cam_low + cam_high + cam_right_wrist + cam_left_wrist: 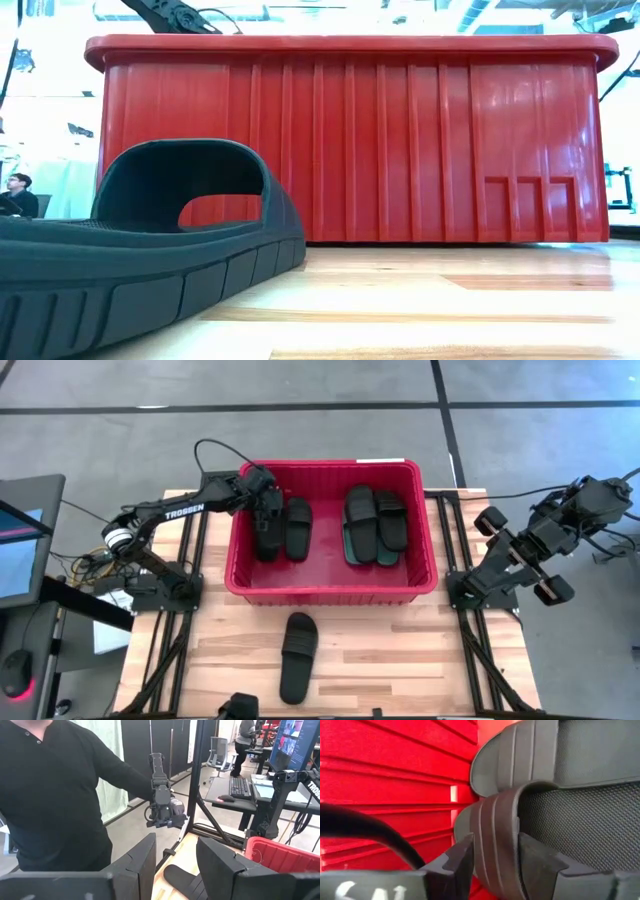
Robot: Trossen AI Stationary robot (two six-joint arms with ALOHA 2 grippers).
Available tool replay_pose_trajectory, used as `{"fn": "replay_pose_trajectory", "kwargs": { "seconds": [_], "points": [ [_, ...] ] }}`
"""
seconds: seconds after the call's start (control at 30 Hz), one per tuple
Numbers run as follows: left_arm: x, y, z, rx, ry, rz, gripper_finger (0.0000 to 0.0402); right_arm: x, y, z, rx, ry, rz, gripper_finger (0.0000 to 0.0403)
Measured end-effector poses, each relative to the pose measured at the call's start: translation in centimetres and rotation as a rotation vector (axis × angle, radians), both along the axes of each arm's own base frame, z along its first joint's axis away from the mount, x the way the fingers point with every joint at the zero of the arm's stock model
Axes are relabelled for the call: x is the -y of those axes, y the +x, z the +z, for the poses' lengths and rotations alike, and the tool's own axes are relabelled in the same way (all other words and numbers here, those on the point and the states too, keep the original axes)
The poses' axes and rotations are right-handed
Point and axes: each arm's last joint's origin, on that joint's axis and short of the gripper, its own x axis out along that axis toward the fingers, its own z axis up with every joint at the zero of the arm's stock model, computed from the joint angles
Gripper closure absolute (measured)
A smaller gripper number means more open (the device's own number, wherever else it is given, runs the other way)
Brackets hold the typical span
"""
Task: Pick and place slides into bin
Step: Put the left black slipper into the red organizer bin
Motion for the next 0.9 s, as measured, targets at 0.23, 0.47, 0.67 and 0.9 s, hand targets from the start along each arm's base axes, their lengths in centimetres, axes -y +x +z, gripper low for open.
{"fn": "replay_pose_trajectory", "kwargs": {
  "seconds": [0.23, 0.47, 0.67, 0.9],
  "points": [
    [0.2, -0.2, 0.3, -0.053, -0.017, 0.004, 0.0269, 0.0, 0.0, 0.0, 0.0, 0.0, 0.0, 0.0275],
    [0.7, -0.2, 0.8, -0.083, -0.038, -0.007, 0.0269, 0.0, 0.0, 0.0, -0.001, -0.001, 0.0, 0.0275],
    [1.0, 0.0, 1.4, -0.081, -0.057, 0.005, 0.0269, 0.0, 0.0, 0.0, -0.003, -0.004, 0.0, 0.0275],
    [1.3, -0.1, 1.5, -0.091, -0.105, 0.018, 0.0269, 0.0, 0.0, -0.1, -0.005, -0.006, 0.0, 0.0275]
  ]
}}
